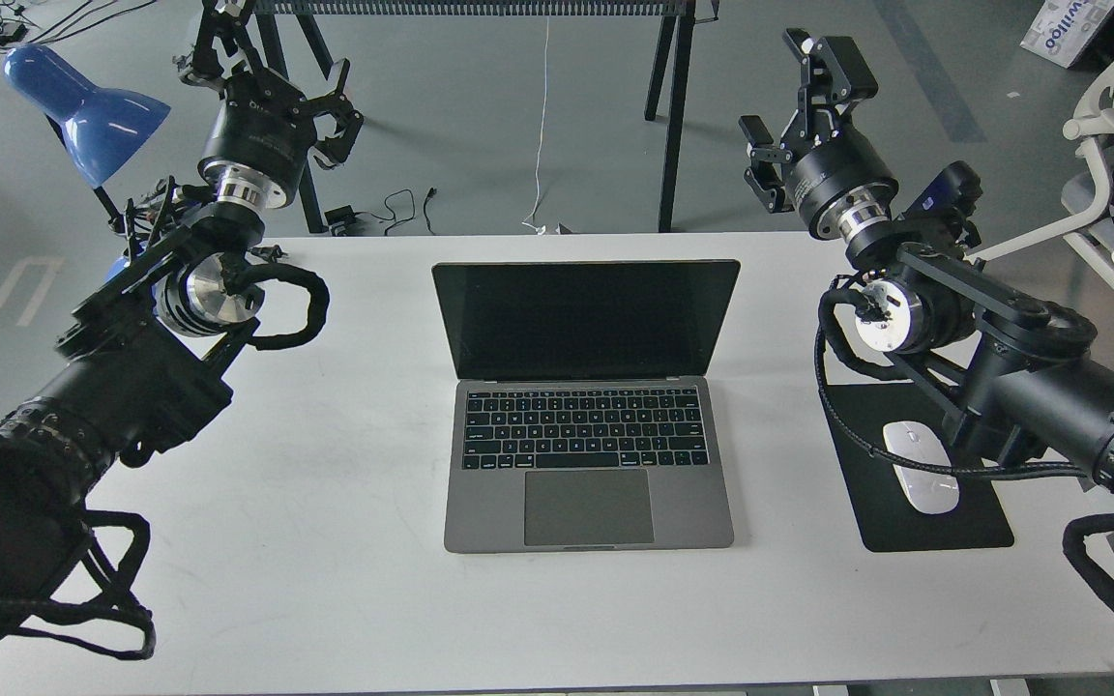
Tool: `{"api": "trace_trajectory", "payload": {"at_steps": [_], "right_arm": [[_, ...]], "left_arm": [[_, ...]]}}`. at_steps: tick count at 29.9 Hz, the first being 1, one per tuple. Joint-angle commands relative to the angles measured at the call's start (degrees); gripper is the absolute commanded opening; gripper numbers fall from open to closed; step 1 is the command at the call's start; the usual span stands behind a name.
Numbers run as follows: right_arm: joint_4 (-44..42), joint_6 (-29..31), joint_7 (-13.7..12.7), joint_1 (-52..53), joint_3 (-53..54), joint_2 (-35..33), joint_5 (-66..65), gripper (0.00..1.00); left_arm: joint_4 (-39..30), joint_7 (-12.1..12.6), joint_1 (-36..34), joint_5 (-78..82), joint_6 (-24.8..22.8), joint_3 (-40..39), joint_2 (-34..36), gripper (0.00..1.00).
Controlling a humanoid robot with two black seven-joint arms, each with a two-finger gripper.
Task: Close notebook with right arm
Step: 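Move the right gripper over the top edge of the laptop screen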
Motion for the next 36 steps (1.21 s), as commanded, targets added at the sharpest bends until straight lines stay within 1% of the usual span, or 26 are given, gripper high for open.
{"api": "trace_trajectory", "payload": {"at_steps": [1,7,12,16,21,29,36], "right_arm": [[-0.11,-0.53,0.00,-0.26,-1.47,1.25,0.01,0.99],[0.59,-1.06,0.00,-0.53,-5.43,1.52,0.19,0.99],[1.47,-1.14,0.00,-0.71,-5.52,1.52,0.54,0.99],[5.06,-1.32,0.00,-0.79,-5.52,0.82,0.80,0.99],[8.49,-3.08,0.00,-1.85,-5.52,-0.33,0.80,0.99],[9.20,-3.17,0.00,-3.25,-5.61,-0.50,0.89,0.99],[12.54,-4.13,0.00,-4.40,-5.61,-2.09,0.89,0.99]], "left_arm": [[0.01,0.00,0.00,-0.03,0.00,0.00,0.05,1.00],[0.01,0.00,0.09,-0.11,0.00,-0.08,-0.04,1.00],[0.01,0.00,0.00,-0.11,0.00,-0.08,0.05,1.00],[0.01,0.00,0.00,-0.11,0.00,-0.17,0.05,1.00],[0.01,0.00,0.09,-0.20,0.00,-0.26,0.05,1.00],[0.01,0.00,0.00,-0.20,0.00,-0.35,0.05,1.00],[0.01,0.00,0.00,-0.20,0.00,-0.35,-0.04,1.00]]}}
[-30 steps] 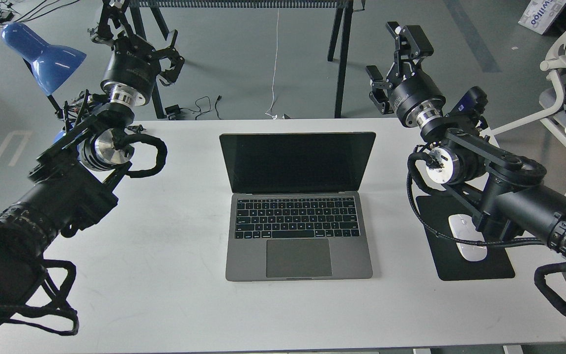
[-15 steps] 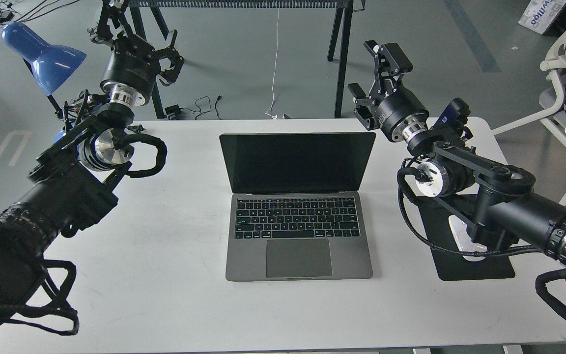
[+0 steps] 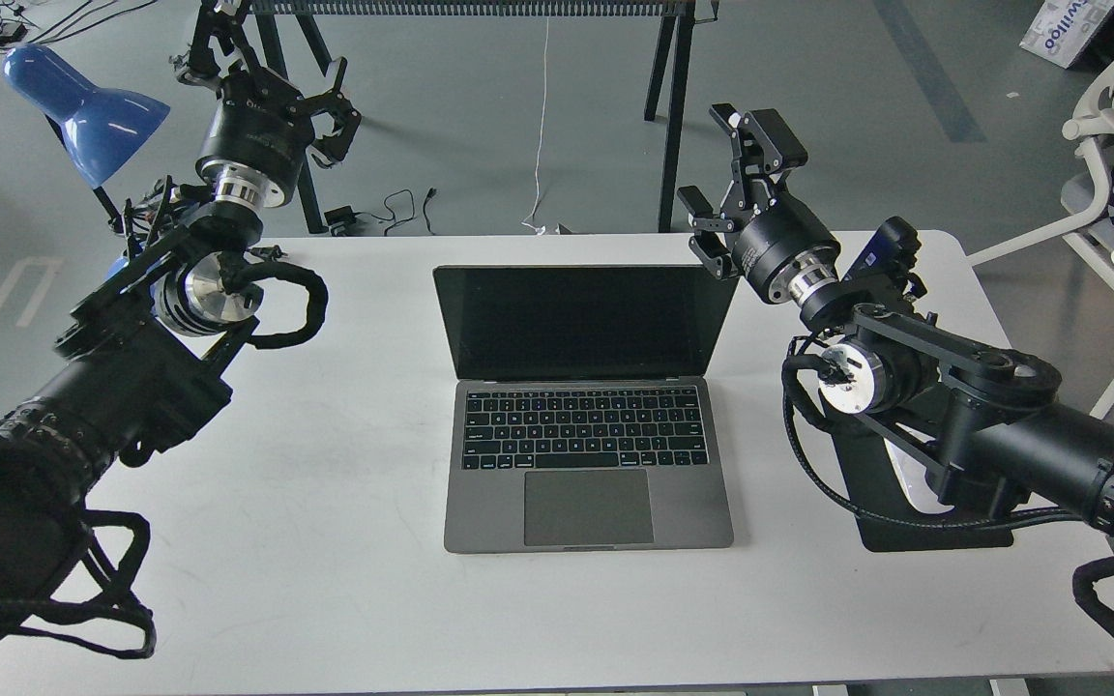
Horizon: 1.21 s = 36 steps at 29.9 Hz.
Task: Close notebook with right arm
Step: 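Move the right gripper over the top edge of the laptop screen, then push the laptop screen's top edge down toward the keyboard with the right gripper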
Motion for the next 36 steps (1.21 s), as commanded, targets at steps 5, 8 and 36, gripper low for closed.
{"api": "trace_trajectory", "payload": {"at_steps": [5,8,36], "right_arm": [[3.15,-0.91,-0.03,-1.74,-0.06,-0.96,0.00,0.99],[4.99,-1.00,-0.03,-2.97,-0.15,-1.05,-0.08,0.99],[23.54,-3.20,-0.03,-12.81,-2.52,-11.60,0.00,0.99]], "left_arm": [[0.00,0.00,-0.02,0.00,0.00,0.01,-0.02,1.00],[0.00,0.00,-0.02,0.00,0.00,0.01,-0.02,1.00],[0.00,0.00,-0.02,0.00,0.00,-0.07,-0.02,1.00]]}}
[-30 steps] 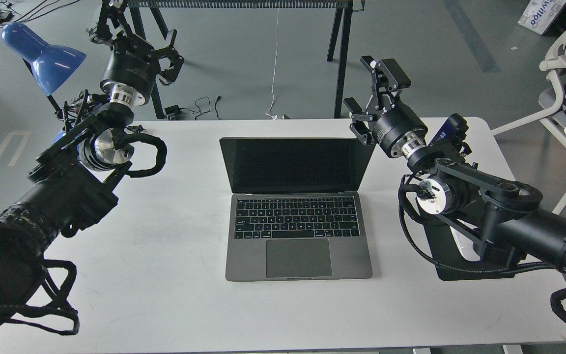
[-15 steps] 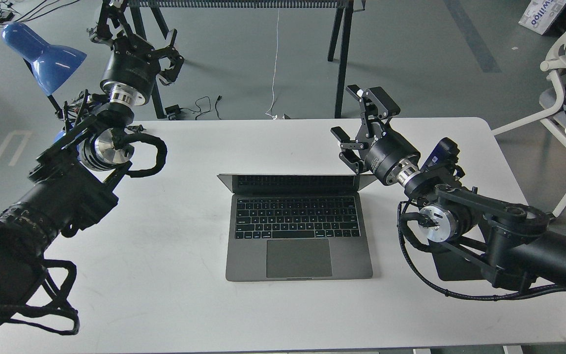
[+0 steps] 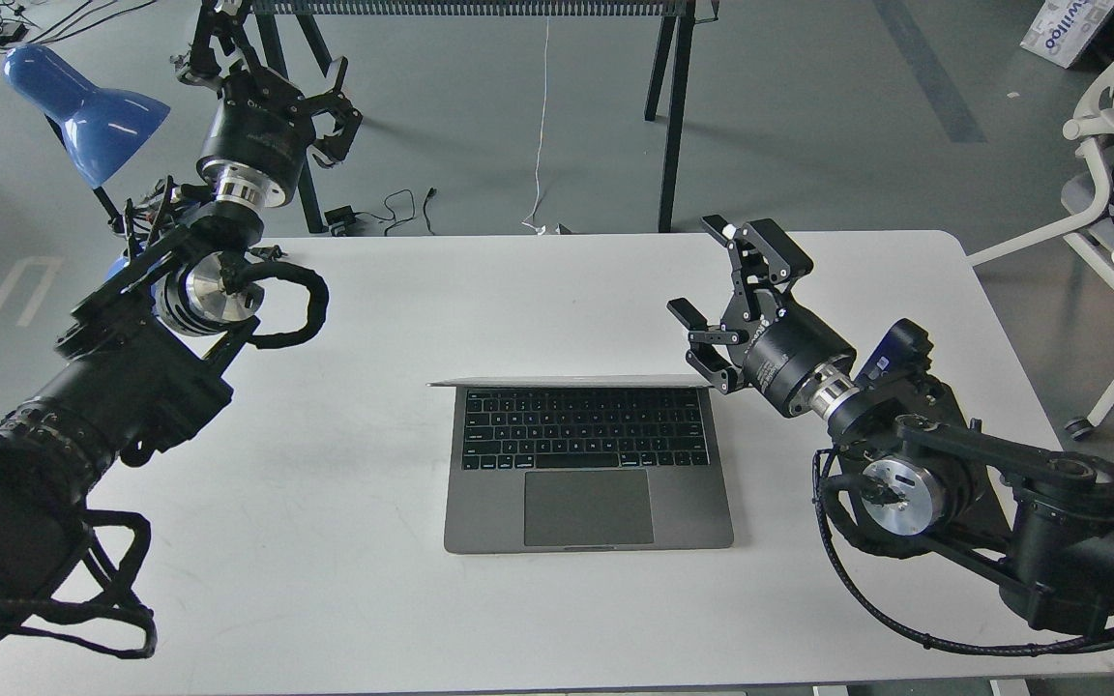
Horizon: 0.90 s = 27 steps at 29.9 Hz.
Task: Close notebook with right arm
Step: 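Push the laptop screen's top edge down toward the keyboard with the right gripper, then press the lowered lid flat onto the laptop base with the right gripper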
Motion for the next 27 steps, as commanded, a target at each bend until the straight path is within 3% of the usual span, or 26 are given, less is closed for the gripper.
{"api": "trace_trajectory", "payload": {"at_steps": [1,8,27], "right_arm": [[0.19,-0.08,-0.01,-2.35,0.01,0.03,-0.08,0.99],[0.01,-0.08,-0.01,-6.14,-0.87,0.47,-0.78,0.99],[-0.25,-2.45,-0.01,-2.71,-13.44,1.18,-5.79,0.99]], "left_arm": [[0.00,0.00,0.00,0.00,0.01,0.00,0.00,1.00],[0.00,0.00,0.00,0.00,0.01,0.00,0.00,1.00],[0.00,0.00,0.00,0.00,0.01,0.00,0.00,1.00]]}}
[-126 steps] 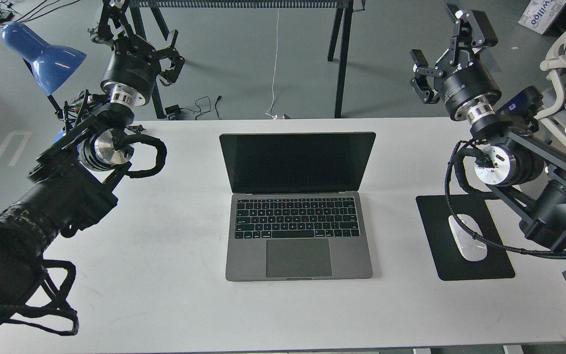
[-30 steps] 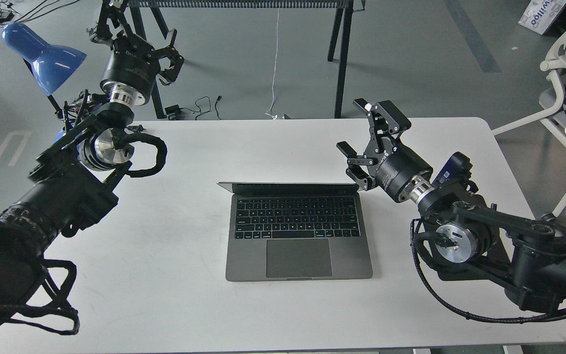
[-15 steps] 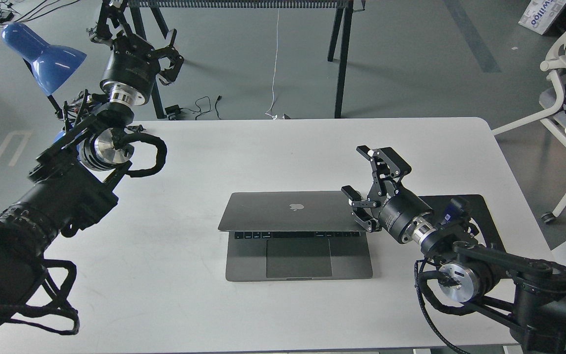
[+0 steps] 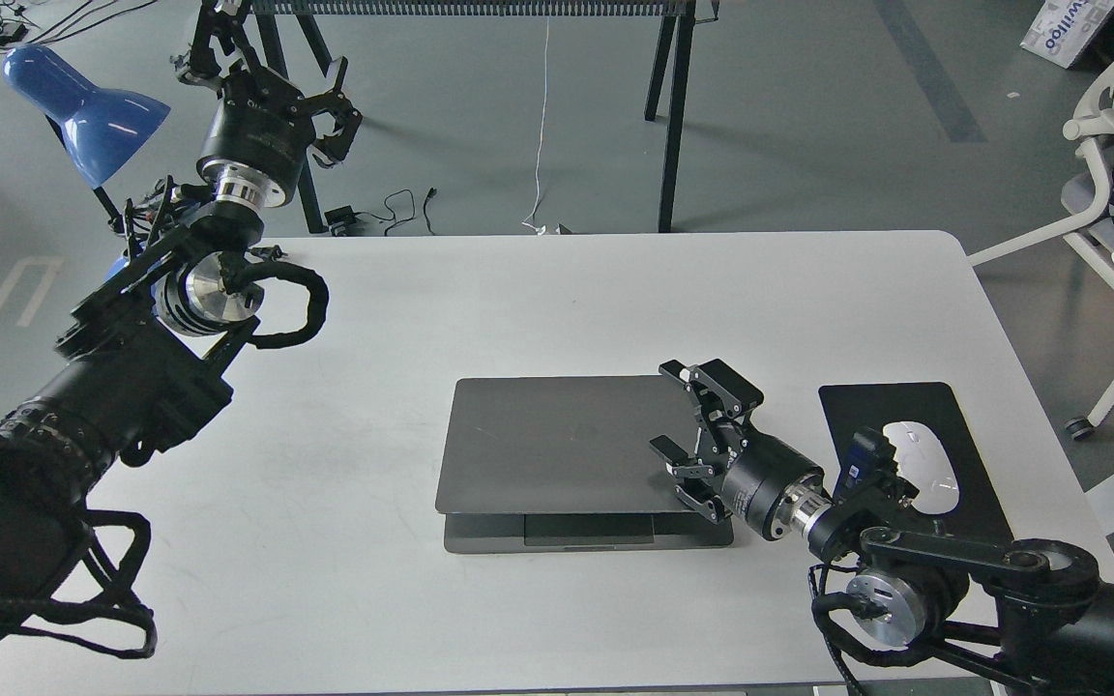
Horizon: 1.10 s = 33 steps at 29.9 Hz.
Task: Close notebook with right arm
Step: 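Press the lowered lid flat onto the laptop base with the right gripper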
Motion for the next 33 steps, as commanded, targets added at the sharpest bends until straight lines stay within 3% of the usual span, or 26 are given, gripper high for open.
{"api": "trace_trajectory", "payload": {"at_steps": [1,11,33], "right_arm": [[-0.07,-0.04,0.01,0.84,-1.10,-0.54,-1.61,0.99],[-3.41,-1.53,0.01,2.86,-7.08,-0.63,-9.08,0.99],[-10.80,-1.62,0.01,2.87,-13.32,0.25,-11.02,0.99]], "left_arm": [[0.00,0.00,0.00,0.00,0.00,0.00,0.00,1.00],[0.00,0.00,0.00,0.00,0.00,0.09,0.00,1.00],[0.00,0.00,0.00,0.00,0.00,0.09,0.00,1.00]]}}
